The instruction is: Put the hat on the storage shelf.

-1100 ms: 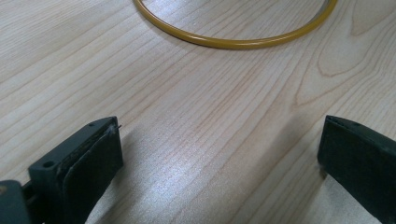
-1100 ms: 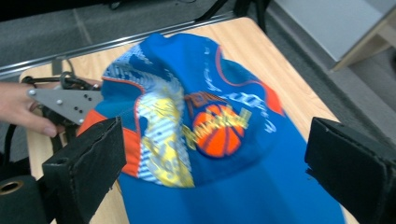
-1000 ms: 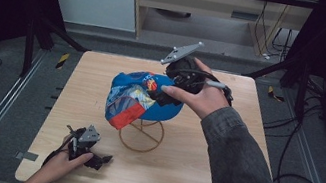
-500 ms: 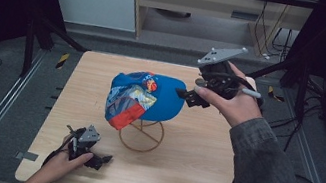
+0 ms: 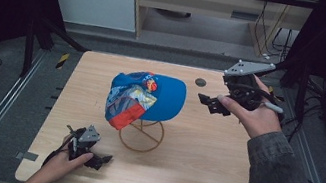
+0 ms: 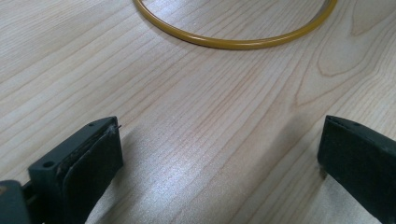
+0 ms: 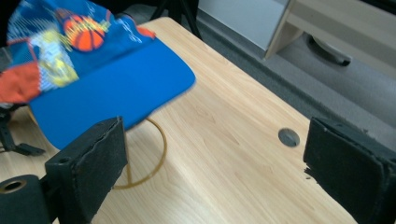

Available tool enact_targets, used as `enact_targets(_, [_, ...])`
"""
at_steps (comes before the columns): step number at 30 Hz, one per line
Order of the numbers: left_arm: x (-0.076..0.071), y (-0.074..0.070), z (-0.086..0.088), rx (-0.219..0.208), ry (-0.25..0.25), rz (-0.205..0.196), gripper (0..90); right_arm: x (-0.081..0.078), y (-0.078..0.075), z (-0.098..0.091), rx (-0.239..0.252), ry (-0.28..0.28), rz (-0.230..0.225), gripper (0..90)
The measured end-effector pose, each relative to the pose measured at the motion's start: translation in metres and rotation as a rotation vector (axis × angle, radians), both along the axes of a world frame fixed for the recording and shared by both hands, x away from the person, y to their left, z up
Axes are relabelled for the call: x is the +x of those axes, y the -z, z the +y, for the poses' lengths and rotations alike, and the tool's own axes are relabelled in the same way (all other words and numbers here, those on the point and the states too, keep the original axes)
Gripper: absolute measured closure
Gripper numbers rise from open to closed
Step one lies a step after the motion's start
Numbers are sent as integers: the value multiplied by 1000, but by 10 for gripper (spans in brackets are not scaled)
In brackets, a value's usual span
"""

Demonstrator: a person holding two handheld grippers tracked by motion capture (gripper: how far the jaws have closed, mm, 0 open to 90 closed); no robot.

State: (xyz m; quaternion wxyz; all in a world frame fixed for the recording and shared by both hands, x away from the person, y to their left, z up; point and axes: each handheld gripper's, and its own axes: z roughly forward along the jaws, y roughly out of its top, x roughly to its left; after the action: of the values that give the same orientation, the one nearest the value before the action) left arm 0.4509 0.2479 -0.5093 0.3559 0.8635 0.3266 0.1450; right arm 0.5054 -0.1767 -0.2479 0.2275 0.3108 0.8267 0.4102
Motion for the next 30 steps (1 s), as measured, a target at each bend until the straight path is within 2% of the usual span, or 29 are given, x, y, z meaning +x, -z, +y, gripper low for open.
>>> enact_targets(8, [0,0,0,-2,-1,-2,0,-6,12,-8,5,18,16,63])
enact_targets(17, [0,0,0,-2,-1,-3,0,-13,27,-21,23,61,5,59])
enact_targets(30, [0,0,0,1,2,0,0,-19,57,-41,35,116,13,55])
